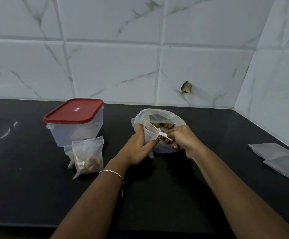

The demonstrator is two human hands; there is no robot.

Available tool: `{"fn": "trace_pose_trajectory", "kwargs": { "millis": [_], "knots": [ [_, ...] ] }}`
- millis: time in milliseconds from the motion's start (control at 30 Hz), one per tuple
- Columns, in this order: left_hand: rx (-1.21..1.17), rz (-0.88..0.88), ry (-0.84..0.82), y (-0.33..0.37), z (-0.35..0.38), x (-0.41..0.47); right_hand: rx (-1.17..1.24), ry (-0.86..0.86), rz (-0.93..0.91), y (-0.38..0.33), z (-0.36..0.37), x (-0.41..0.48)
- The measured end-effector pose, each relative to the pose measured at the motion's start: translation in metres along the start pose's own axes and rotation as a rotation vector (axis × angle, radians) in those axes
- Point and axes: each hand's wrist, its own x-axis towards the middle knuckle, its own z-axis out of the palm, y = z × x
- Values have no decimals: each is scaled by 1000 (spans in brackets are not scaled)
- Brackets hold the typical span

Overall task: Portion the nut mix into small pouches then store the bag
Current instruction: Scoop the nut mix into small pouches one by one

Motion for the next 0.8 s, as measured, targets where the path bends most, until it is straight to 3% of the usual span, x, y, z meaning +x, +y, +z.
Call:
{"fn": "trace_pose_trajectory", "kwargs": {
  "millis": [200, 333, 567, 800],
  "knots": [
    [-36, -2, -17, 1, 0, 0, 192, -29, 143, 2, 4, 2],
    [-50, 11, 68, -3, 0, 2, 321, -59, 200, 2, 1, 4],
    [123, -61, 202, -5, -2, 1, 448, -67, 194, -1, -3, -2],
    [89, -110, 194, -12, 0, 1, 580, -75, 140, -6, -11, -12]
  ]
}}
